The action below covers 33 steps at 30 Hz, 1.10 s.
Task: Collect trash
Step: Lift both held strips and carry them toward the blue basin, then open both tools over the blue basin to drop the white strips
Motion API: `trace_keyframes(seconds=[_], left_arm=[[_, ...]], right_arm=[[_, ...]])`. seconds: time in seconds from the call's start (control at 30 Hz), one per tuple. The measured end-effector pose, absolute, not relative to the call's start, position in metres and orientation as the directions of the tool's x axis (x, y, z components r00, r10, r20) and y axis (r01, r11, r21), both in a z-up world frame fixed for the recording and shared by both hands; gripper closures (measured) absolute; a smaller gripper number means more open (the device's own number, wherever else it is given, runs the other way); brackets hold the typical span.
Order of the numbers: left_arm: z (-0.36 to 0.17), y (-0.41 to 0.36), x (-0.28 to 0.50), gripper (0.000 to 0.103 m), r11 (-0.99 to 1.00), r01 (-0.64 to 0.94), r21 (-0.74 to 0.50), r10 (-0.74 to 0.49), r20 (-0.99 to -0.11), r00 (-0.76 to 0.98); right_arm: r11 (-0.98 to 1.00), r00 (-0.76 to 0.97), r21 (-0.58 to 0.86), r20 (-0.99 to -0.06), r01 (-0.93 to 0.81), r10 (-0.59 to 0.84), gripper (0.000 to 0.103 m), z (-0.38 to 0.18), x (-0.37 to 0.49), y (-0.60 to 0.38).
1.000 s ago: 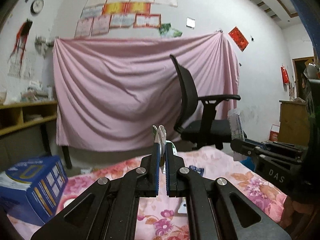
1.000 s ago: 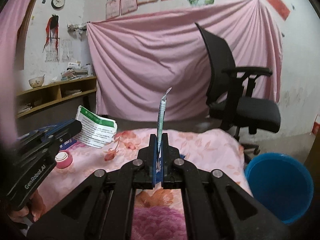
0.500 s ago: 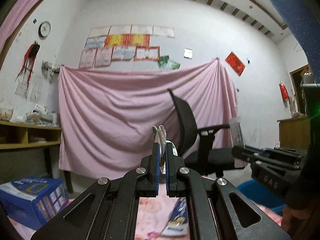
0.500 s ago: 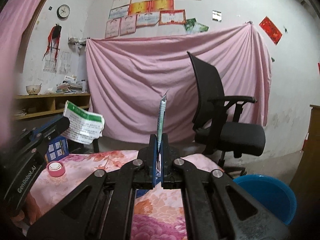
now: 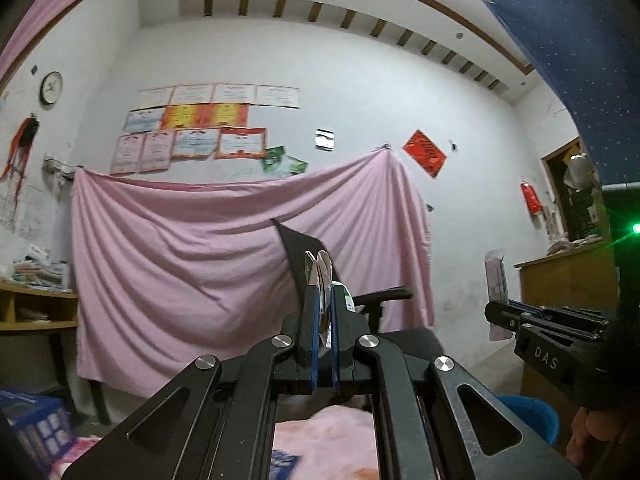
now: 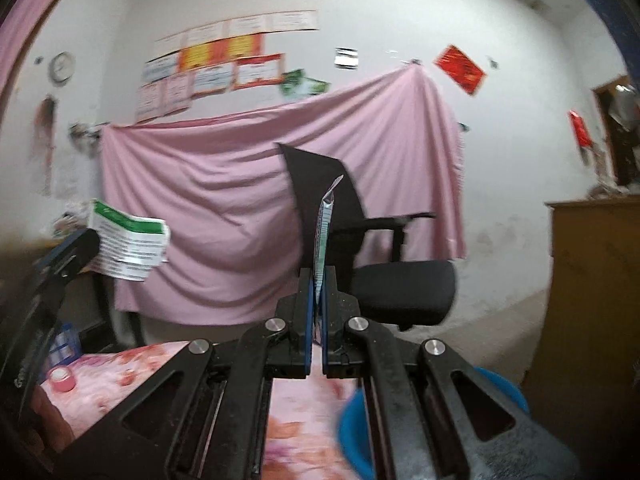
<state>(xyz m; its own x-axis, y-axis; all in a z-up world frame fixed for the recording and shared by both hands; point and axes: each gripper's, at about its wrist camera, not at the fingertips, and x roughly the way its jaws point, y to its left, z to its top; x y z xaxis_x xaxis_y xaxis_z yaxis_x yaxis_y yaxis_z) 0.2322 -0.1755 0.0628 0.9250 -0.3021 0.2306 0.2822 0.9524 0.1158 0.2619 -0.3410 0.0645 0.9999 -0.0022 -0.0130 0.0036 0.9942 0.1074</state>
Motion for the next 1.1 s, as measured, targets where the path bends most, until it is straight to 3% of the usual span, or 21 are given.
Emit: trace_keyframes(seconds=[0.13,0.37,0.73,1.1], left_arm=[[0.067,-0.21,0.251,0.1,0.928,0.36,0.092,-0.37,0.146,0.917],[0.062,-0.262,0.298,0.1,0.868,0.491,-0.075,-0.497,-0.125,0.859],[0.041,-0.291,0.363,0.1,0.842,0.489,-0.226,-0.539,-0.398,0.743],[0.026,-0.281,0.371,0.096,0.831,0.473,-0.292,-0.554,-0.499,0.666]], right_arm=[[0.987,0.996,0.143,-0.061,0.074,-0.066,0.071,0.06,0.266,-0.373],[0.971,0.973,0.196,-0.207,0.139,-0.097,0.071,0.036,0.284,-0.416],[0.936,0.919,0.29,-0.387,0.201,-0.077,0.071,0.003,0.317,-0.451],[0.931,0.877,0.295,-0.479,0.214,-0.05,0.069,-0.011,0.329,-0.454]])
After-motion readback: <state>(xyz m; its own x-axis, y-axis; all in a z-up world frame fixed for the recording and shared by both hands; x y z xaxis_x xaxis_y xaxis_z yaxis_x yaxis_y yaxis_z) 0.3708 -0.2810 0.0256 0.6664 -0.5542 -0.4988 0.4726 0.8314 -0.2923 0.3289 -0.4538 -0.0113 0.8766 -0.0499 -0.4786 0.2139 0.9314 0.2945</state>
